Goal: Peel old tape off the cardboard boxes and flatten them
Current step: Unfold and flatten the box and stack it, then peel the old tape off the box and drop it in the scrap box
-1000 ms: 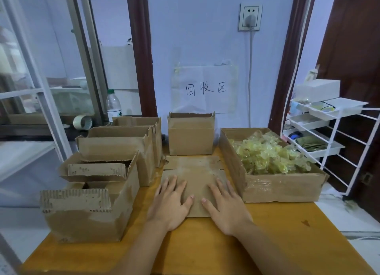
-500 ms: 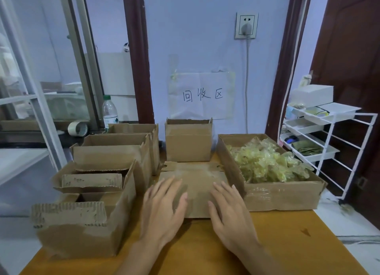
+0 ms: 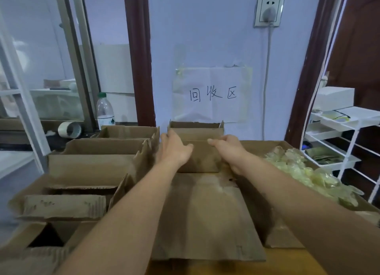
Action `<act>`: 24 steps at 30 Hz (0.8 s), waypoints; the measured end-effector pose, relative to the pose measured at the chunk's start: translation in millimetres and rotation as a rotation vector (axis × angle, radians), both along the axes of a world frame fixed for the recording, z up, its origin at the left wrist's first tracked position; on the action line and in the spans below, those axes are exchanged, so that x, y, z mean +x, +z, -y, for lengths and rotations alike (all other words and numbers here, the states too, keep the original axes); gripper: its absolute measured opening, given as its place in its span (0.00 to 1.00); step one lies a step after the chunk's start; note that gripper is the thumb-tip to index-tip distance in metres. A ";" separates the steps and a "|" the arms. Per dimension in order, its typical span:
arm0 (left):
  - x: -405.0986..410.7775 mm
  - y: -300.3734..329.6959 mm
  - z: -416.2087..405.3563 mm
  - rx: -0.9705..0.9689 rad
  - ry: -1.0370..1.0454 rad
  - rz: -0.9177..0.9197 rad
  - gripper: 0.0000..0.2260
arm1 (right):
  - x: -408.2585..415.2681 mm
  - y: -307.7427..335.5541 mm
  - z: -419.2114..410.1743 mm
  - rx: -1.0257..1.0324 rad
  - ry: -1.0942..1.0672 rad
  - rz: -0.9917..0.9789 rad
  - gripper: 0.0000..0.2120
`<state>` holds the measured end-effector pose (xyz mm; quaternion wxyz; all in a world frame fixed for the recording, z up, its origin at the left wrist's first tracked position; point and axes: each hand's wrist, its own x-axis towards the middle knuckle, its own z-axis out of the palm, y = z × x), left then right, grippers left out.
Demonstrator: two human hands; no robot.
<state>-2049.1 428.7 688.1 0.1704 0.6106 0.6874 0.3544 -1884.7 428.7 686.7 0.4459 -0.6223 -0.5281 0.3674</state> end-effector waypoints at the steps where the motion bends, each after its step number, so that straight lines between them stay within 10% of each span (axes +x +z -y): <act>1: -2.5 -4.4 -10.4 -0.023 0.008 -0.003 0.39 | 0.7 -5.3 -9.5 0.000 -0.016 0.008 0.33; 24: 4.9 -11.2 -25.6 0.268 0.073 0.475 0.42 | 2.5 -12.0 -19.5 0.318 -0.289 -0.053 0.23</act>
